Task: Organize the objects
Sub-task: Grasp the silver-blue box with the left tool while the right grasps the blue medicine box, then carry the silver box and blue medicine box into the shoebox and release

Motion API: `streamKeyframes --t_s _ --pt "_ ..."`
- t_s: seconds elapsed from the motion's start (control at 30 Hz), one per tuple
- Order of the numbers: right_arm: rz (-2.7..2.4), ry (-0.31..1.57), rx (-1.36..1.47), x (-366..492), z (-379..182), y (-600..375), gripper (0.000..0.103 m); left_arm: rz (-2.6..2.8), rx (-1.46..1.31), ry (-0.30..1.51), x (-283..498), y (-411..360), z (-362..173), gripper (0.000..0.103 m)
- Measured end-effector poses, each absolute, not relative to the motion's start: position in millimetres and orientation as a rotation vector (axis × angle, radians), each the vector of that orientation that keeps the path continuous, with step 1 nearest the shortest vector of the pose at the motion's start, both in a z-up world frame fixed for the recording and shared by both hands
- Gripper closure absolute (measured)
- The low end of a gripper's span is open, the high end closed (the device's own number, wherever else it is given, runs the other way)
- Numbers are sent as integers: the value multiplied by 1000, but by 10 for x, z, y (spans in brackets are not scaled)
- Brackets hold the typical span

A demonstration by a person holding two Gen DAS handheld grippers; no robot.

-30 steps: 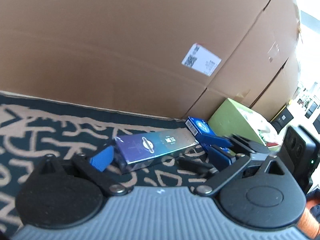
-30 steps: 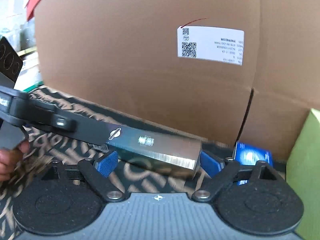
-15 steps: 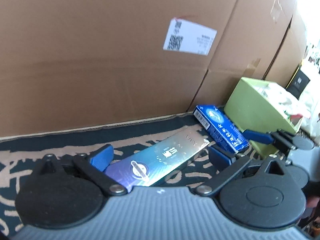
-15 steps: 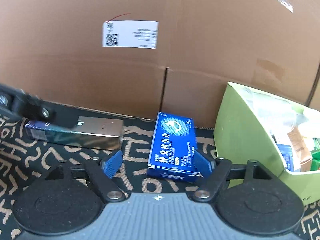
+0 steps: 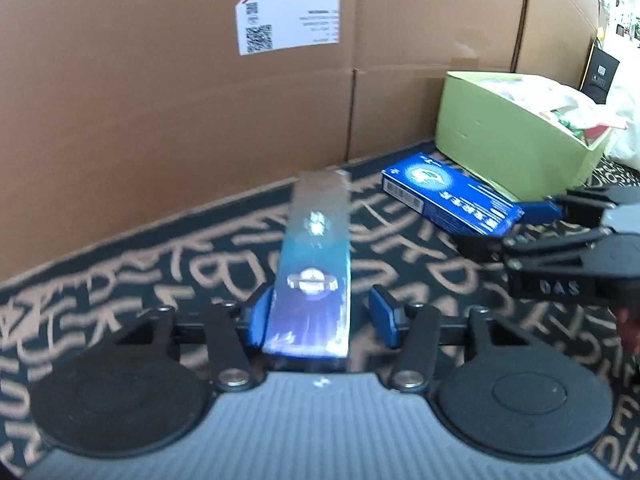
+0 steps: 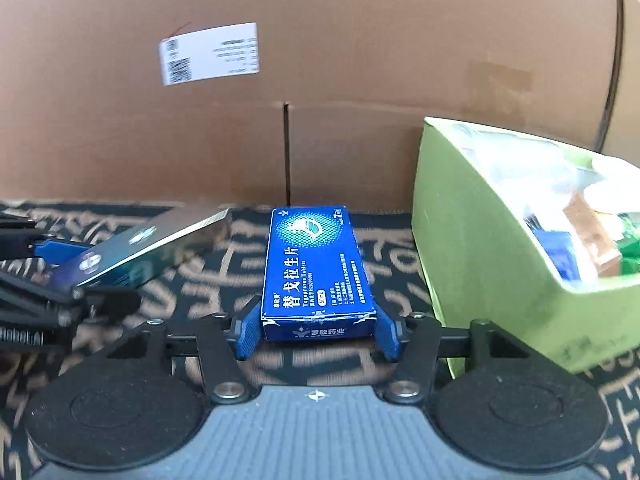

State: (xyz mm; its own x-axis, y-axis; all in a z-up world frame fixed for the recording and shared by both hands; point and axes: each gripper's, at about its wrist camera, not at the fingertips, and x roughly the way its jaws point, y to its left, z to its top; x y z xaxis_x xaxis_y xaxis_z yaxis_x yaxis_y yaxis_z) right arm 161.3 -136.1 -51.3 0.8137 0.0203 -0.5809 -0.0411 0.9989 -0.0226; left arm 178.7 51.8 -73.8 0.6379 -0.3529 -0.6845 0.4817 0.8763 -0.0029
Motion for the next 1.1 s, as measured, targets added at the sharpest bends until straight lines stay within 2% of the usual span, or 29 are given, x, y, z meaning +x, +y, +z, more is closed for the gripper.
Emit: streamKeyframes --t_s 0.2,0.23,0.27,0.33,0.43,0.6,0.63,0.73,0.93,0.97,1.03,1.1 --pt "79 624 -58 987 -508 -1504 42 -500 164 757 1408 499 -676 53" --pt "87 625 -53 902 -506 -1528 42 -492 149 754 1407 497 -651 46" --pt "92 629 -58 888 -509 -1543 42 -476 133 743 1425 489 -625 34" --pt "90 629 -79 839 -469 -1521 37 -409 118 720 1523 406 -589 24" --pt "87 605 -71 851 -408 -1527 30 -356 87 741 1755 280 -543 24" --pt "85 606 -57 959 -424 -1523 29 -261 146 791 2124 77 -670 26" --pt "83 608 -58 968 -433 -1523 29 -260 137 808 2159 95 -689 32" --pt "89 617 -47 1036 -458 -1530 29 -271 136 793 2176 75 -672 63" --pt "84 634 -36 1213 -505 -1529 29 -319 189 797 1993 22 -647 61" --pt "85 637 -30 1230 -516 -1527 29 -317 194 796 1985 20 -645 52" --pt "86 631 -26 1231 -535 -1515 29 -290 193 798 1992 16 -652 42" --pt "99 620 -27 1201 -541 -1505 33 -284 176 802 1996 24 -658 43"
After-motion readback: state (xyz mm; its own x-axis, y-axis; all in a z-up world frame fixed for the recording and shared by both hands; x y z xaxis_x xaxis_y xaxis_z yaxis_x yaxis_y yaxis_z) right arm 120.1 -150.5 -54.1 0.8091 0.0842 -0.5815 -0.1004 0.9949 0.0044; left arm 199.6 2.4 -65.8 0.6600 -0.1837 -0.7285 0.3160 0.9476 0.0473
